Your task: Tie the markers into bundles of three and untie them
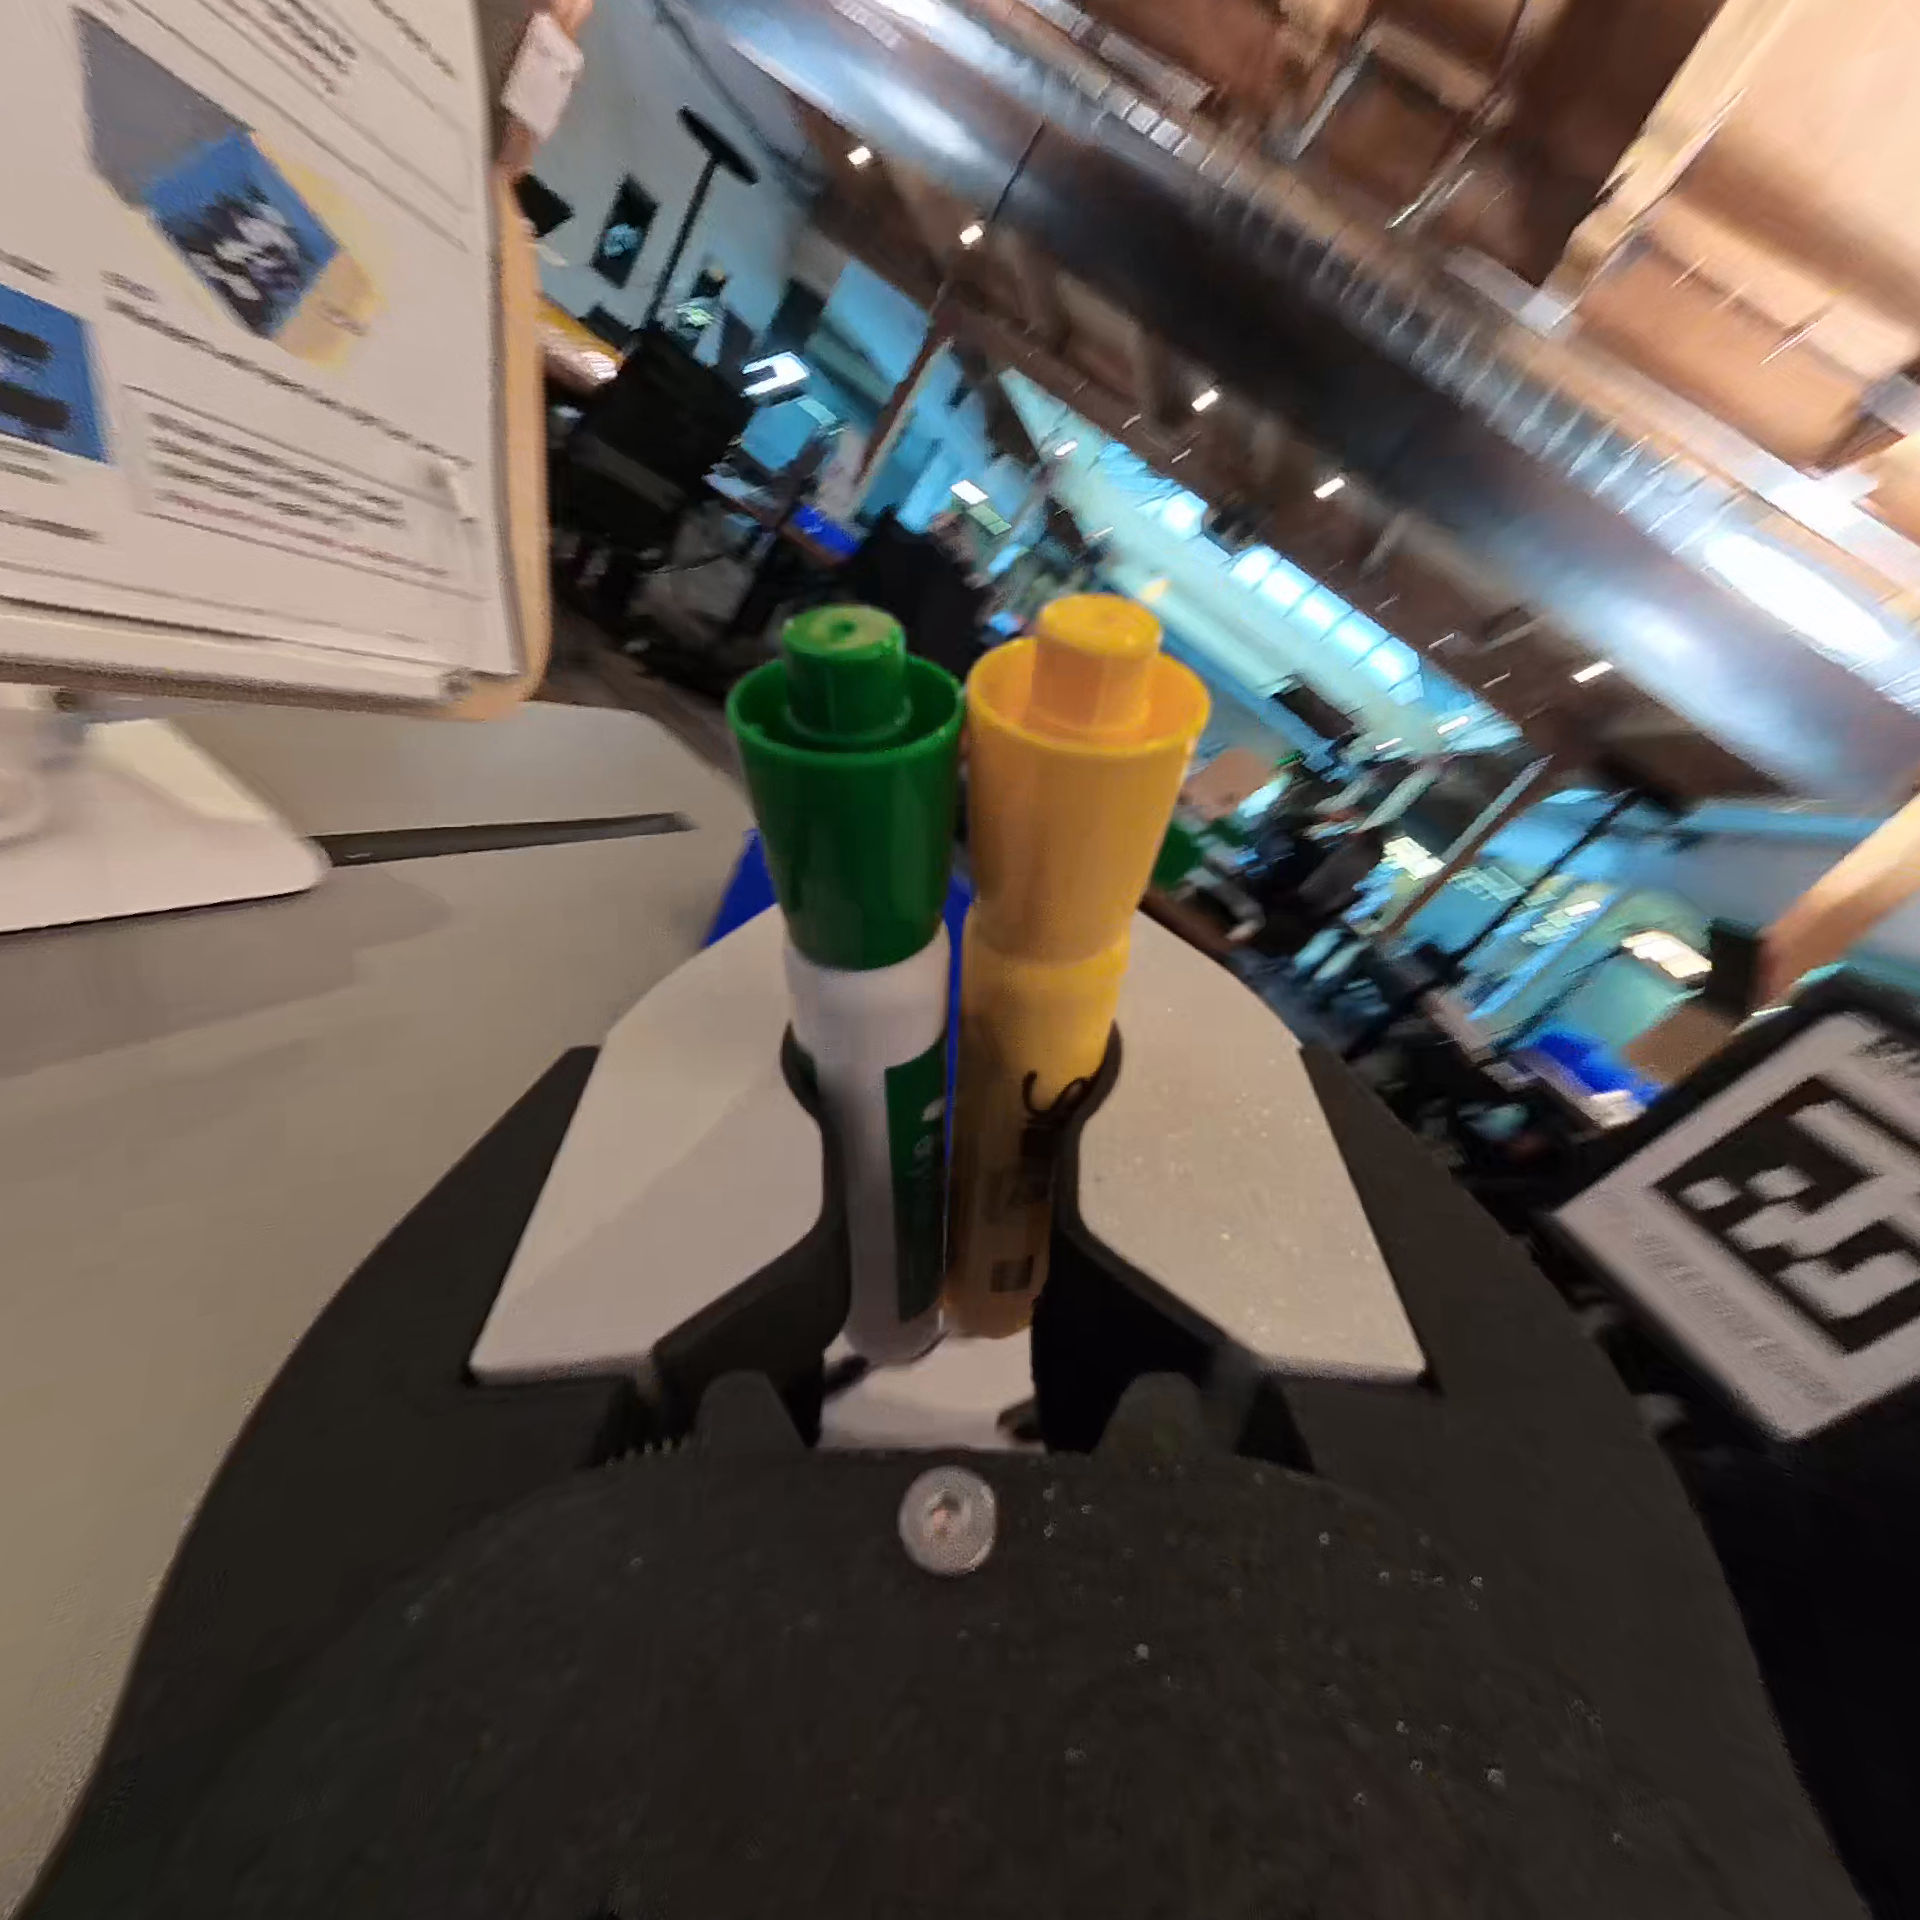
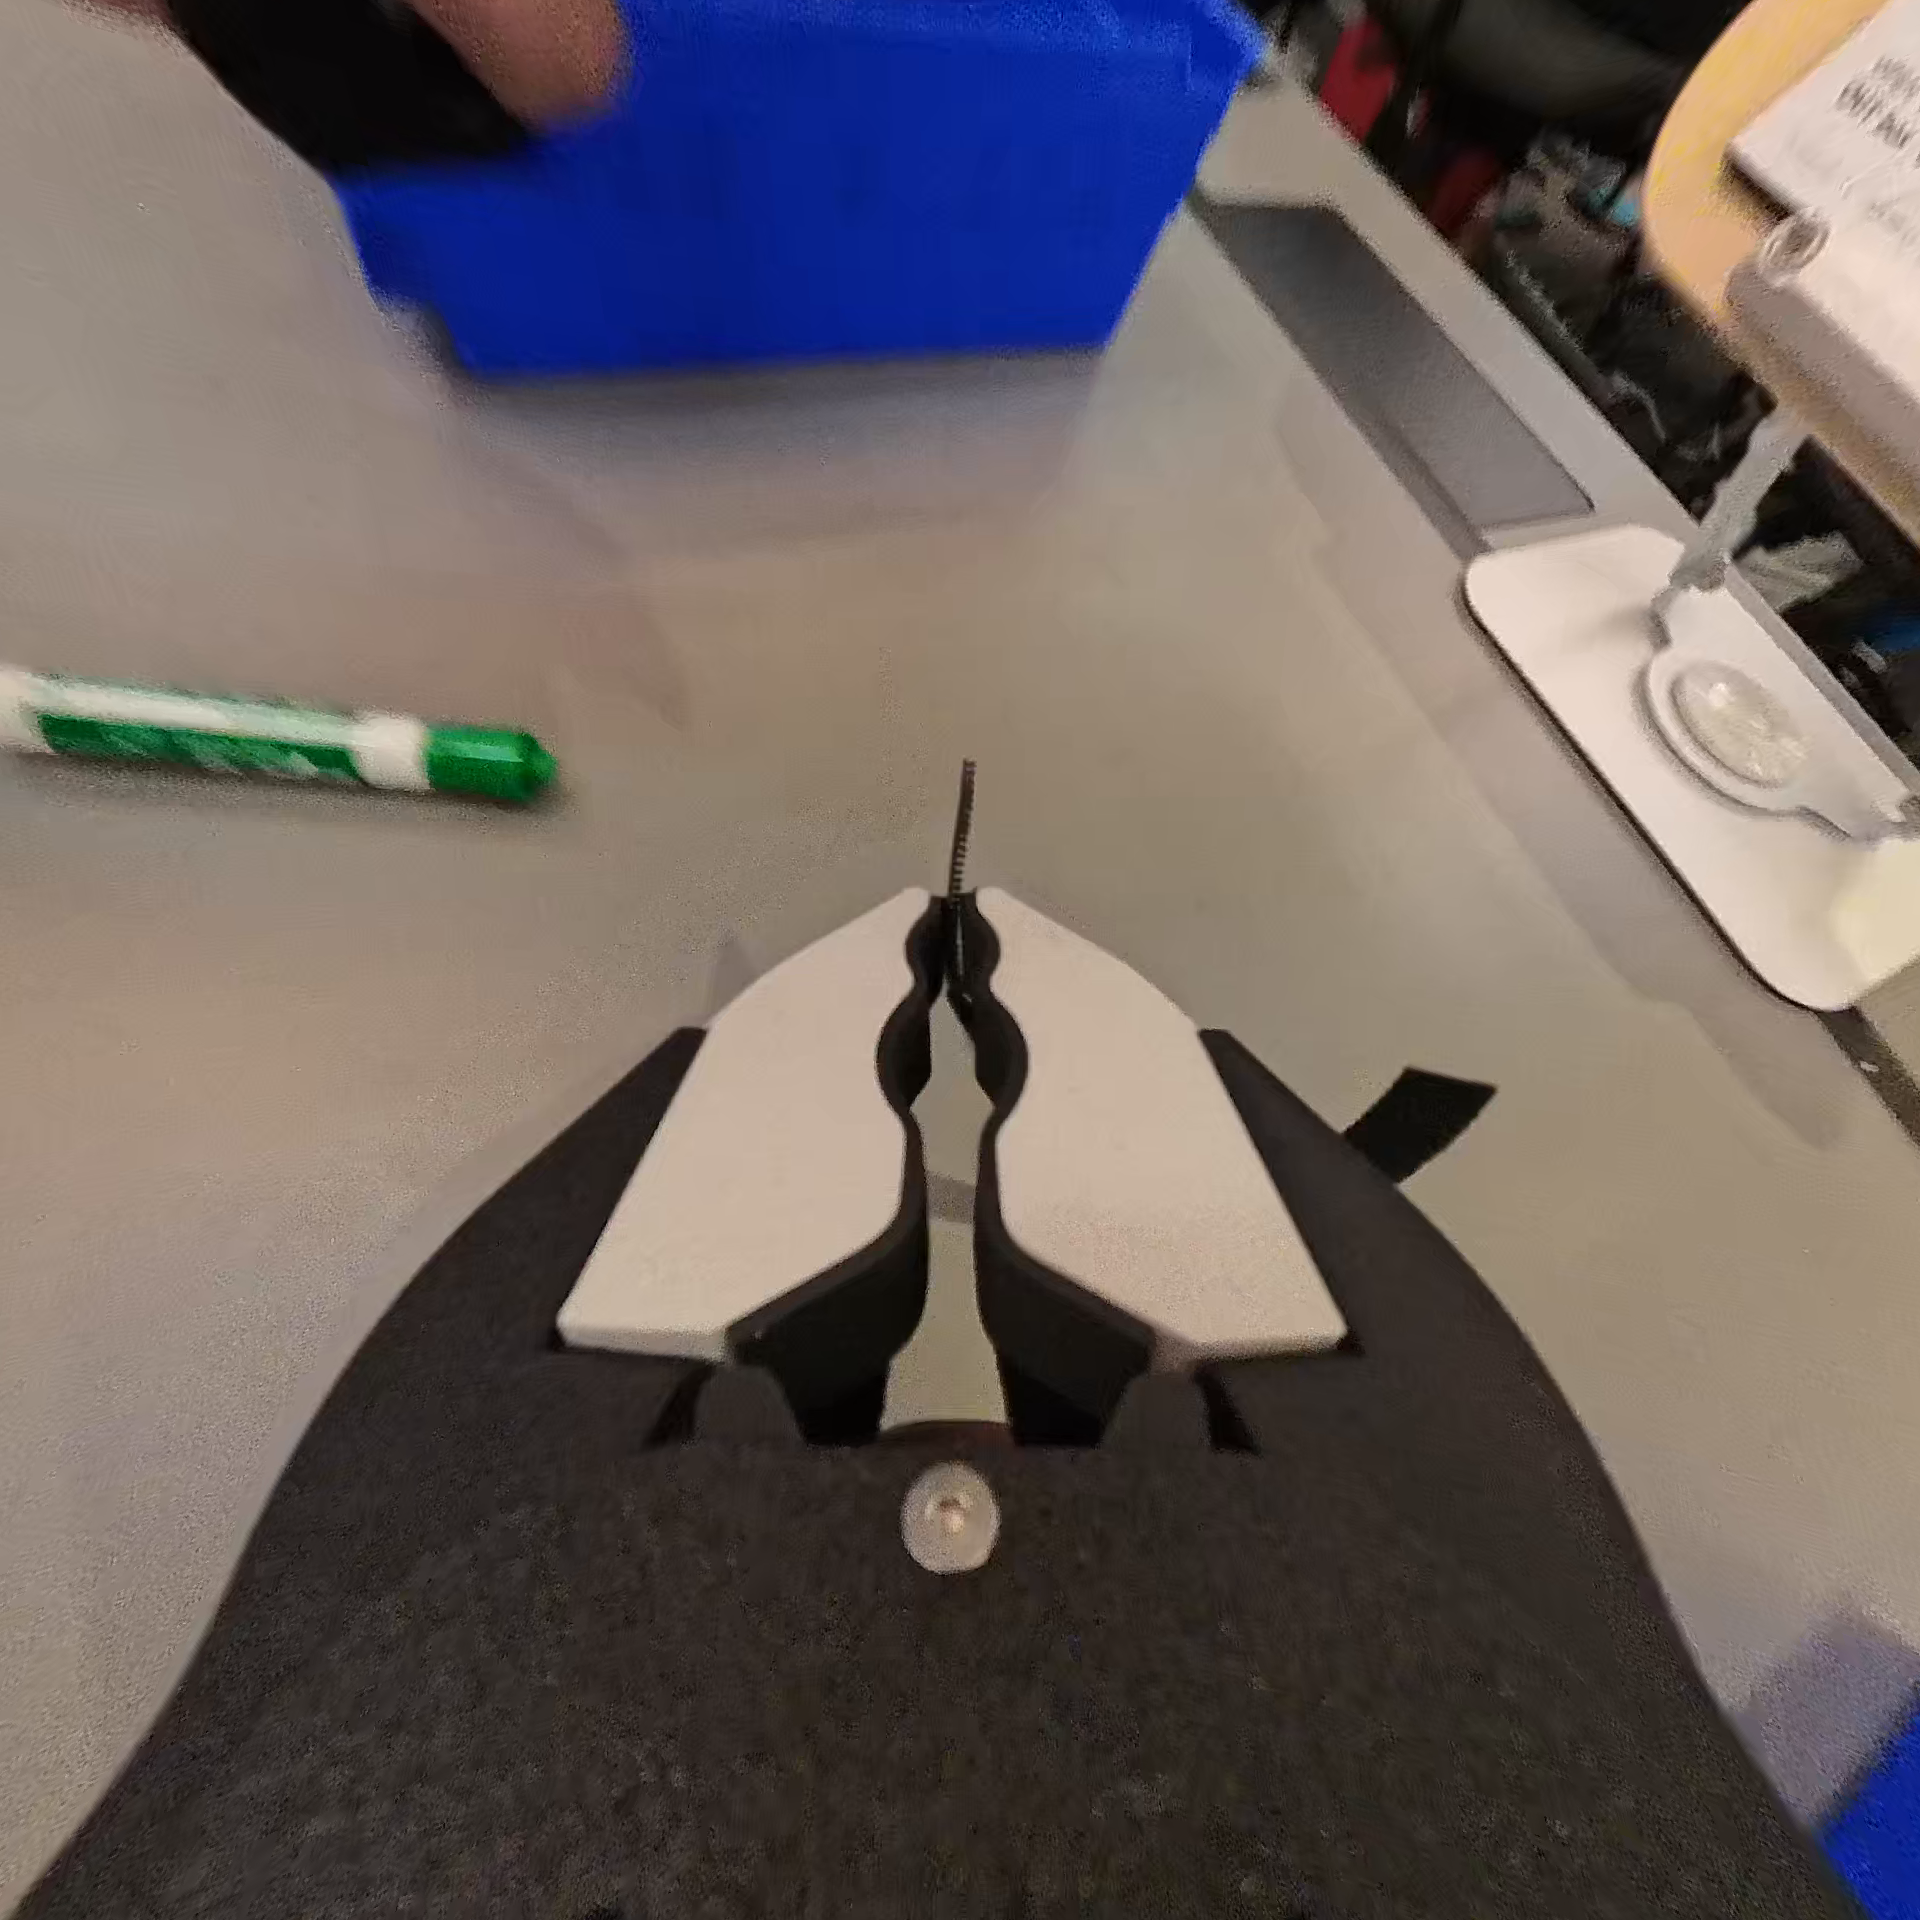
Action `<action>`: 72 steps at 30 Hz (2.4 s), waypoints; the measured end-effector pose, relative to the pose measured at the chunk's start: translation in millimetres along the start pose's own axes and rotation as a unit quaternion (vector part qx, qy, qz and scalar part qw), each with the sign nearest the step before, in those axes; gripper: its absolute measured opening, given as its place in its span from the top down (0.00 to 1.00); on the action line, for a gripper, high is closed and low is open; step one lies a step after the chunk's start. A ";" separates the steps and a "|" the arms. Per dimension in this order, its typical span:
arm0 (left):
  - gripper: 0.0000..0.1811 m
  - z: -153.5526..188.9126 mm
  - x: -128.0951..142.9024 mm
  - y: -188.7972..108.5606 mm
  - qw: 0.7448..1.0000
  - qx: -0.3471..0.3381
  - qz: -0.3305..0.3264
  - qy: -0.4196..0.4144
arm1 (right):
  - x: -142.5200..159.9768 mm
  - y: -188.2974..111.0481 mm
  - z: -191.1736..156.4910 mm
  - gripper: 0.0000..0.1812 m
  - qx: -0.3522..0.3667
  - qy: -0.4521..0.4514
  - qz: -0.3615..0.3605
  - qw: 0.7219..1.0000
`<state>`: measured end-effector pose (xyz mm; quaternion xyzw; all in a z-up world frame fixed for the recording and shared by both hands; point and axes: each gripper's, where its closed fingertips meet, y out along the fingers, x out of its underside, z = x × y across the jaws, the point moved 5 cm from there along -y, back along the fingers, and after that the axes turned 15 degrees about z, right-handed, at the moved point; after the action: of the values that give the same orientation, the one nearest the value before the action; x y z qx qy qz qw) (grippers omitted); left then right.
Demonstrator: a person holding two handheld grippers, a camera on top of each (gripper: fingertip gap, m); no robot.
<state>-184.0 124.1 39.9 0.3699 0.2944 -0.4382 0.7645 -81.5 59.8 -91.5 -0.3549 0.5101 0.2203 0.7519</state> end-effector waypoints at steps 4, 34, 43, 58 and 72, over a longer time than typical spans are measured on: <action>0.77 -9.7 4.5 -37.3 0.991 -0.083 -0.006 0.105 | 18.4 9.3 12.6 0.86 -0.002 -0.011 -0.052 0.999; 0.78 -5.8 63.4 -102.7 0.916 -0.207 -0.074 0.336 | -124.2 18.9 -67.6 0.67 -0.061 0.184 0.184 0.963; 0.78 -5.9 72.6 -98.1 0.919 -0.202 -0.084 0.326 | -135.5 45.8 -74.0 0.81 -0.044 0.174 0.155 0.971; 0.77 -9.2 79.9 -98.9 0.908 -0.197 -0.103 0.355 | -128.9 42.7 -69.4 0.89 -0.039 0.189 0.104 0.976; 0.78 9.4 72.5 -77.2 0.967 -0.005 -0.093 0.235 | -126.8 0.9 -22.4 0.62 -0.242 0.174 0.153 0.942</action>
<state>-219.3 57.1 -34.8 0.4298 0.5011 -0.4067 0.6314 -144.3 47.3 20.3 -0.4766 0.6127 0.3841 0.4999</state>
